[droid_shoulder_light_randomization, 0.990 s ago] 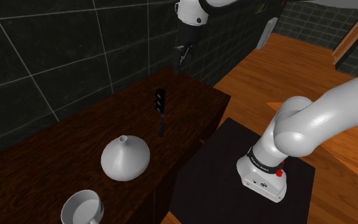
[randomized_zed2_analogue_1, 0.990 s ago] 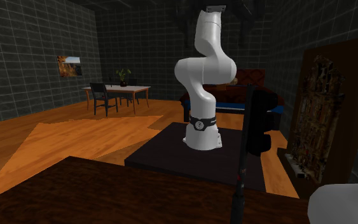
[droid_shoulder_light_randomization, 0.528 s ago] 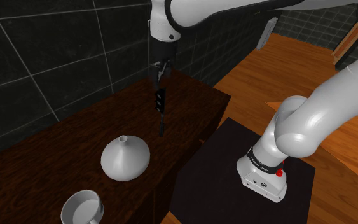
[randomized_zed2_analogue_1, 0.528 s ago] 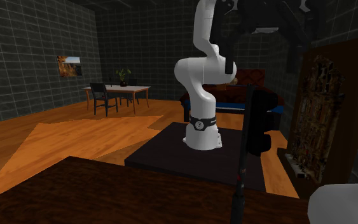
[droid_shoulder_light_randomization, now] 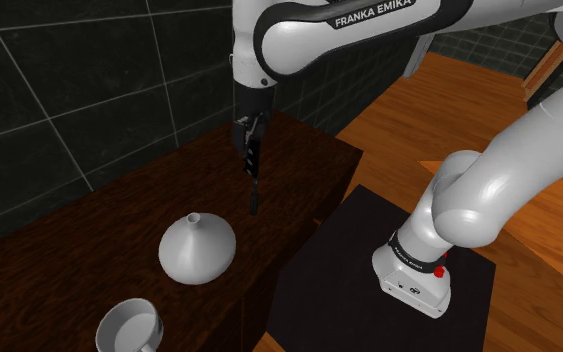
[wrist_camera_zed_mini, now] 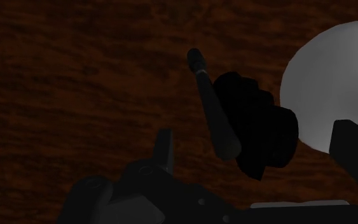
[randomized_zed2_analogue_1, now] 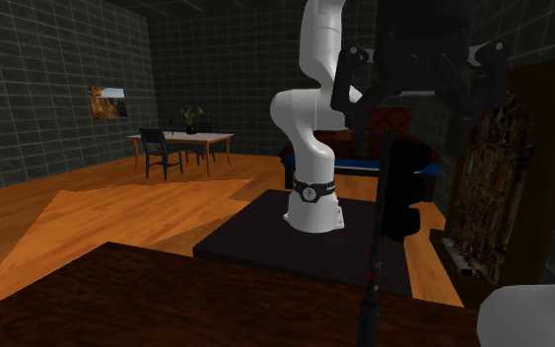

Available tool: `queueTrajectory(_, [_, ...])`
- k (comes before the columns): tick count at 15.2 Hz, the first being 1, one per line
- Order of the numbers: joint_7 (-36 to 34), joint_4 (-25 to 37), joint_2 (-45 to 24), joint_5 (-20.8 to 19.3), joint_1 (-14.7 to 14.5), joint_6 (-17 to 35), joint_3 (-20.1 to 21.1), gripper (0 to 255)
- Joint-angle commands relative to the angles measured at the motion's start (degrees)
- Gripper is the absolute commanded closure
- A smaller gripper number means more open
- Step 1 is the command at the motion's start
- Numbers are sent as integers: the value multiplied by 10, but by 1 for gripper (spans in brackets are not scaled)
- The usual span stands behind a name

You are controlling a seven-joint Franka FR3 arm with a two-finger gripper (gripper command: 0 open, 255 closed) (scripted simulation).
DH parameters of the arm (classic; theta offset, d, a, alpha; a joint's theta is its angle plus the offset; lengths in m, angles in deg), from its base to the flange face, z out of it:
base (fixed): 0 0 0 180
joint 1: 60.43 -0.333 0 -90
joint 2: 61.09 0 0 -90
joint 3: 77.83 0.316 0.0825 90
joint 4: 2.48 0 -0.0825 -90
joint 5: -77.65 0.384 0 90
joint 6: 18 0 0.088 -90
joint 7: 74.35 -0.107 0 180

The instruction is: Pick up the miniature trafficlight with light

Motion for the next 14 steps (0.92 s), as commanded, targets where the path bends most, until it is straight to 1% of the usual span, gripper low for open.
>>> queueTrajectory(1, [0, -5, -4, 0, 0, 9, 1, 0])
queueTrajectory(2, [1, -5, -4, -1, 1, 9, 0, 255])
queueTrajectory(11, [0, -5, -4, 0, 0, 9, 1, 255])
queueTrajectory(14, [0, 12, 3, 0, 0, -15, -1, 255])
